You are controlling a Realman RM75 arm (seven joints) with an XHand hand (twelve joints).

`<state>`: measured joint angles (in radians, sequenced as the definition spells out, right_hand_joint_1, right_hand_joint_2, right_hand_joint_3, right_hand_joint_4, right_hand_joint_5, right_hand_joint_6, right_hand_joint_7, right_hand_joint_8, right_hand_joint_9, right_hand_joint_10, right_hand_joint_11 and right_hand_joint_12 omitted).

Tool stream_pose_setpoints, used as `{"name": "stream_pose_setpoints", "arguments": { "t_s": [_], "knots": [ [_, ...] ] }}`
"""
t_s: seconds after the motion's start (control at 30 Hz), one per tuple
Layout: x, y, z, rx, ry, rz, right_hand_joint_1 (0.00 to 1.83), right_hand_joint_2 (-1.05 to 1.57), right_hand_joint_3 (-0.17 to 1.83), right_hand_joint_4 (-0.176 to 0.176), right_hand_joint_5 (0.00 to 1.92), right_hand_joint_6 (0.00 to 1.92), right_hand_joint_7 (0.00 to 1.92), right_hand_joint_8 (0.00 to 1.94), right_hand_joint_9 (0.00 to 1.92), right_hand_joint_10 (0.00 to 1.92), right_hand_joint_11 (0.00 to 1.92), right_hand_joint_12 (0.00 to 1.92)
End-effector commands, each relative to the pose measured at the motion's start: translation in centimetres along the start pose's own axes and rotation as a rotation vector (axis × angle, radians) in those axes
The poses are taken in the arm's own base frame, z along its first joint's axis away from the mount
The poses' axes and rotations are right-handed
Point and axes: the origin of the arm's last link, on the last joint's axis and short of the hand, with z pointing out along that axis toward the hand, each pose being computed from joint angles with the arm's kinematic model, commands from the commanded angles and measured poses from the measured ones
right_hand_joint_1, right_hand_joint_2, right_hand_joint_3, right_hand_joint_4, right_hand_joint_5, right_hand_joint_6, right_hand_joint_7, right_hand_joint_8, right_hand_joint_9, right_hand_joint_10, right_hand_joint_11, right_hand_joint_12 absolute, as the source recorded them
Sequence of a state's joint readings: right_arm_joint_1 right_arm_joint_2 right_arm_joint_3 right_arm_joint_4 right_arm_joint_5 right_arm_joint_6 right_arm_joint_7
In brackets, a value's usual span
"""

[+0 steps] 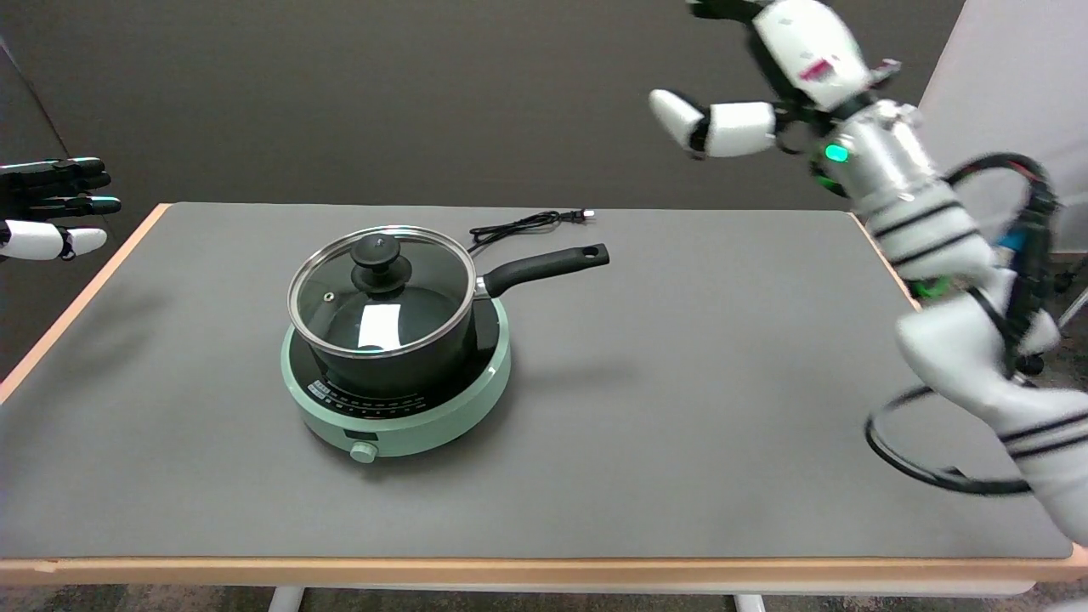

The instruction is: Pick up the pot lid.

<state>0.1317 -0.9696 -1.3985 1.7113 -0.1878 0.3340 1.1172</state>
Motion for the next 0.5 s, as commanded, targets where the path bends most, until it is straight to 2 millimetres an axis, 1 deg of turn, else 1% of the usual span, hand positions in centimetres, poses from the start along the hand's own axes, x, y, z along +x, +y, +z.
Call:
{"name": "stream_pose_setpoints", "arguments": {
  "t_s": [0.03, 0.07, 0.1, 0.2, 0.23, 0.27, 0.33, 0.43, 0.5],
  "knots": [
    [-8.9, -8.8, 12.6, 0.078, -0.186, 0.087, 0.58, 0.53, 0.88, 0.06, 0.31, 0.16, 0.42, 0.17, 0.51, 0.28, 0.38, 0.73],
    [-9.5, -9.2, 13.0, 0.065, -0.2, 0.1, 0.58, 0.53, 0.88, 0.059, 0.32, 0.16, 0.43, 0.17, 0.52, 0.28, 0.38, 0.73],
    [-10.4, -10.0, 13.7, 0.039, -0.22, 0.126, 0.59, 0.53, 0.88, 0.059, 0.32, 0.16, 0.44, 0.17, 0.52, 0.28, 0.38, 0.73],
    [-12.3, -11.1, 15.1, -0.016, -0.281, 0.177, 0.59, 0.53, 0.88, 0.06, 0.34, 0.17, 0.46, 0.18, 0.53, 0.29, 0.39, 0.77],
    [-13.3, -11.6, 15.5, -0.028, -0.309, 0.228, 0.59, 0.54, 0.88, 0.06, 0.34, 0.17, 0.46, 0.18, 0.54, 0.29, 0.39, 0.78],
    [-13.7, -11.8, 15.7, -0.032, -0.322, 0.26, 0.59, 0.54, 0.88, 0.06, 0.35, 0.17, 0.47, 0.18, 0.54, 0.3, 0.39, 0.78],
    [-14.7, -13.0, 16.5, -0.03, -0.367, 0.382, 0.59, 0.54, 0.88, 0.059, 0.35, 0.17, 0.48, 0.18, 0.55, 0.3, 0.4, 0.79],
    [-14.6, -14.3, 17.2, 0.011, -0.402, 0.37, 0.63, 0.52, 0.92, 0.053, 0.36, 0.15, 0.49, 0.17, 0.53, 0.33, 0.39, 0.78],
    [-13.9, -15.3, 17.2, 0.054, -0.413, 0.295, 0.66, 0.52, 0.92, 0.041, 0.36, 0.15, 0.49, 0.17, 0.53, 0.32, 0.38, 0.77]
  ]
}}
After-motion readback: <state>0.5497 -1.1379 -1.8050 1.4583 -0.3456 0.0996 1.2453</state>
